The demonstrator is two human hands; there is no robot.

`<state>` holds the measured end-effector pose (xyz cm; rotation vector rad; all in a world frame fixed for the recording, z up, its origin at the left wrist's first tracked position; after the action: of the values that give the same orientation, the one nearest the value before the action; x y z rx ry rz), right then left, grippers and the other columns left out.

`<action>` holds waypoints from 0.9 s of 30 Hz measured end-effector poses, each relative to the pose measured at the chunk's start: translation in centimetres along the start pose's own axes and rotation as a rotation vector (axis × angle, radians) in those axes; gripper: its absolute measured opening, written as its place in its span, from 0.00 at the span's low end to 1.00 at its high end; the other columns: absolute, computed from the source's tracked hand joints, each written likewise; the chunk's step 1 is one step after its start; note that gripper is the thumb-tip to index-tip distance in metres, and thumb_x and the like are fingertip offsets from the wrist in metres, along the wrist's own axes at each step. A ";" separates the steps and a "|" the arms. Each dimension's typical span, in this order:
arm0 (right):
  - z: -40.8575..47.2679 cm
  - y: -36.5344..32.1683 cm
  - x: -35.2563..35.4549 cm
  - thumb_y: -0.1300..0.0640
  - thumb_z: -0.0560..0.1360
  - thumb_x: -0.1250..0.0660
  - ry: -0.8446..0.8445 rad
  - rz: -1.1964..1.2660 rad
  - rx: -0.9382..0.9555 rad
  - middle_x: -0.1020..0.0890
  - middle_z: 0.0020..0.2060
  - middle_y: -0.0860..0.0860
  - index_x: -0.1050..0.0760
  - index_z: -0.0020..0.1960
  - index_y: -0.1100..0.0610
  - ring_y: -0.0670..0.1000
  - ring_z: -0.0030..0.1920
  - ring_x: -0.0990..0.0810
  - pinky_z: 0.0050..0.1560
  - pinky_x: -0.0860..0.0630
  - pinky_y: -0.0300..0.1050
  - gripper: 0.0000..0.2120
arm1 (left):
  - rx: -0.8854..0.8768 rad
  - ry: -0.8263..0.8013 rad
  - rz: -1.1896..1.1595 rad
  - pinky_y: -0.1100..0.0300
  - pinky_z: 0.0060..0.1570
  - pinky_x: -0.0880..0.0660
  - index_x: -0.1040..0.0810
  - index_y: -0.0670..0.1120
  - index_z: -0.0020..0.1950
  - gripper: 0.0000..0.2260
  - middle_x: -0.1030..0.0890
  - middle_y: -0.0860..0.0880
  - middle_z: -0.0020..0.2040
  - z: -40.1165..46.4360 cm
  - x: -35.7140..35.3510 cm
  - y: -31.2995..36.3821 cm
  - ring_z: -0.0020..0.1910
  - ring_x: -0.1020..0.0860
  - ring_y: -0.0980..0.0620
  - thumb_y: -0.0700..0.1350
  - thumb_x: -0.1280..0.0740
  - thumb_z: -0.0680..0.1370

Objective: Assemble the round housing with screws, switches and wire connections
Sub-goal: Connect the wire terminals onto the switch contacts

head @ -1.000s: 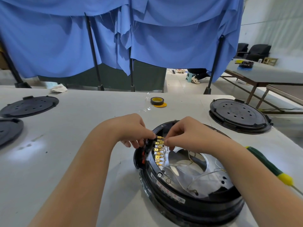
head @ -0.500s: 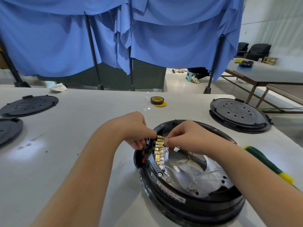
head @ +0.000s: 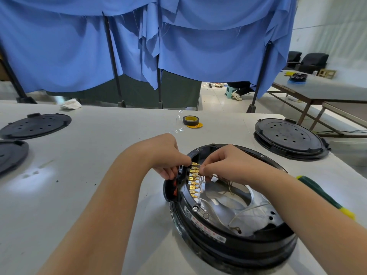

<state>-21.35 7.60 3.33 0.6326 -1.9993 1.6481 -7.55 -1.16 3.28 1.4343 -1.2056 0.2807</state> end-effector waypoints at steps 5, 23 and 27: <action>0.2 0.1 -0.1 0.59 0.73 0.31 -0.006 0.003 0.001 0.21 0.22 0.43 0.20 0.31 0.51 0.34 0.21 0.29 0.22 0.36 0.26 0.12 | 0.000 0.006 0.004 0.63 0.30 0.21 0.19 0.38 0.41 0.11 0.18 0.48 0.26 0.1 0.1 0.0 0.27 0.18 0.51 0.46 0.31 0.75; 0.7 0.5 -0.3 0.55 0.73 0.30 0.035 -0.036 0.034 0.19 0.25 0.42 0.18 0.36 0.52 0.36 0.22 0.29 0.23 0.35 0.27 0.08 | -0.007 0.005 0.004 0.63 0.29 0.21 0.19 0.38 0.42 0.11 0.17 0.47 0.27 0.2 0.0 0.1 0.28 0.17 0.52 0.46 0.31 0.75; 0.8 0.6 -0.3 0.54 0.73 0.30 0.023 -0.047 0.030 0.22 0.22 0.41 0.18 0.34 0.53 0.39 0.22 0.32 0.24 0.35 0.30 0.09 | -0.005 0.006 0.002 0.64 0.28 0.22 0.20 0.38 0.41 0.11 0.18 0.47 0.26 0.2 0.0 0.0 0.27 0.18 0.52 0.46 0.31 0.75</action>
<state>-21.49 6.97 2.55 0.6638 -1.9318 1.6529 -7.67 -1.31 3.25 1.4266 -1.2020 0.2832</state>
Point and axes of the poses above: each hand's wrist, its own z-axis towards the middle knuckle, its own x-axis out of the back of the hand, y = z × x, the point moved 3 cm from there along z, towards the middle knuckle
